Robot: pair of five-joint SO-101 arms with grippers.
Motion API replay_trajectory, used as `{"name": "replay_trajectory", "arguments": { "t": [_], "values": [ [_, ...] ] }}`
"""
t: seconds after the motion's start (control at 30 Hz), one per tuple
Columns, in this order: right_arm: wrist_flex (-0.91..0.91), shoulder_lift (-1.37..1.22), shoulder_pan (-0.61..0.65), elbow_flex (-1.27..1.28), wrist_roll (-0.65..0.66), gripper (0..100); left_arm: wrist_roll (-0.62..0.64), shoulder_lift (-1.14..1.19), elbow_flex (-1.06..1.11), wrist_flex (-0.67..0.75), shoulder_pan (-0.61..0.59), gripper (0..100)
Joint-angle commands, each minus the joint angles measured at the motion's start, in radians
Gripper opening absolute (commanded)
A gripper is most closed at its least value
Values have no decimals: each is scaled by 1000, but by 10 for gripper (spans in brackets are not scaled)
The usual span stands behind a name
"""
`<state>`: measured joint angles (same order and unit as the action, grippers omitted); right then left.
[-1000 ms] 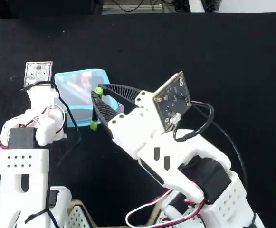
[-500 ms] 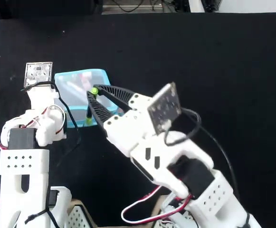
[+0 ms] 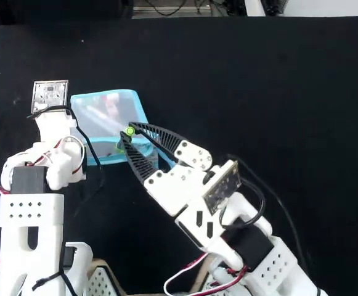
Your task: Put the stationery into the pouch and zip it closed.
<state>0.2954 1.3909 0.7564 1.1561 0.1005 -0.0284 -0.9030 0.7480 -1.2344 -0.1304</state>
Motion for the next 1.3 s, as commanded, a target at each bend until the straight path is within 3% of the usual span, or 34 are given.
{"name": "replay_trajectory", "arguments": {
  "t": [0.0, 0.27, 0.43, 0.6, 0.93, 1.27],
  "values": [
    [-21, 18, 5, 8, 9, 11, -2, 0, -4, 9, -4, 30],
    [-18, 21, 5, 114, 11, 11, -2, 0, -4, 9, -4, 30],
    [106, 19, 11, 110, 12, 11, -2, 0, -4, 9, -4, 30],
    [175, 10, 11, 124, 123, 11, -2, 0, -4, 9, -4, 30],
    [-68, 10, 78, 360, 137, 11, -2, 0, -4, 11, -4, 30],
    [-46, -88, 84, 277, 137, 11, -2, 0, -4, 11, -4, 30]
  ]
}}
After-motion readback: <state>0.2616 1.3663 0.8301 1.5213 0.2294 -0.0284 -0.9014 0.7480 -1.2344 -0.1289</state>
